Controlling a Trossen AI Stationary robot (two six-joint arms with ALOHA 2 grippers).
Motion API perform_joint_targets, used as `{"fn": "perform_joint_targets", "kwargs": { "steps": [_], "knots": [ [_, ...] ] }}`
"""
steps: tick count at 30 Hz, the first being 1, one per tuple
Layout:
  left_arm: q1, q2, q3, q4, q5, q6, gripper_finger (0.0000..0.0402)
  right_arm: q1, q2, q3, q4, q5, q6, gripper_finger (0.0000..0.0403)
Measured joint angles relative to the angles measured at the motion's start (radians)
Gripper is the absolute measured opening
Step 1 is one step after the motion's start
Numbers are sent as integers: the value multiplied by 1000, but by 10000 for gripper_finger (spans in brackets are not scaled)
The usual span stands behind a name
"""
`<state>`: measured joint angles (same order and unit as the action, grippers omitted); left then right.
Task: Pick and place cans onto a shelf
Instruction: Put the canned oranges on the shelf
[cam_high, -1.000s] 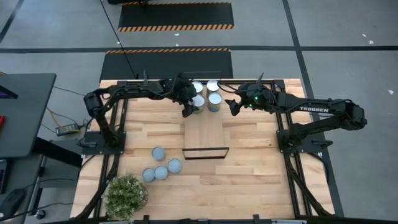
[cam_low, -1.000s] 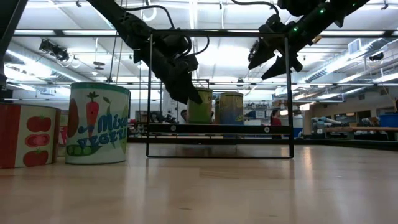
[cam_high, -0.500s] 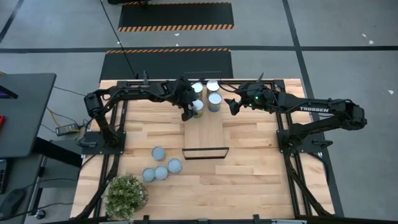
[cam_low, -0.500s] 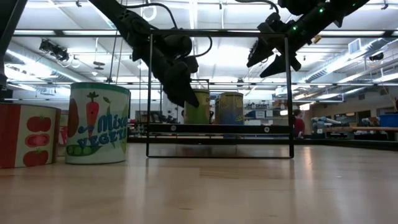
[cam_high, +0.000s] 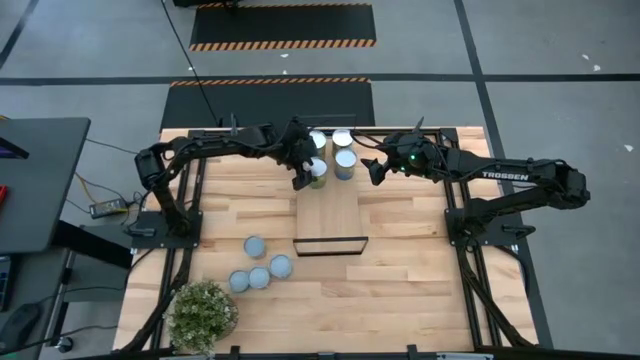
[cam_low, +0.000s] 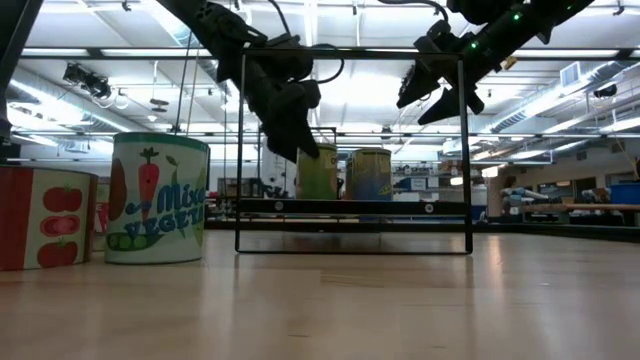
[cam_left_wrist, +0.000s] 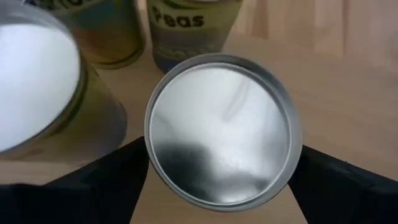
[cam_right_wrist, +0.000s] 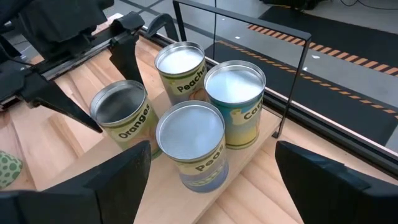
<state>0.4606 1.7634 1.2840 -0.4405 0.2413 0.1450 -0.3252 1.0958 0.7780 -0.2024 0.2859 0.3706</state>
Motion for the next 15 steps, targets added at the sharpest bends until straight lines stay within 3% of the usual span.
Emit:
{"fn": "perform_joint_targets", "kwargs": {
  "steps": [15],
  "knots": [
    [12,0,1,-67,-103,-61,359,0,0,0,0,0,0,350]
  ]
}}
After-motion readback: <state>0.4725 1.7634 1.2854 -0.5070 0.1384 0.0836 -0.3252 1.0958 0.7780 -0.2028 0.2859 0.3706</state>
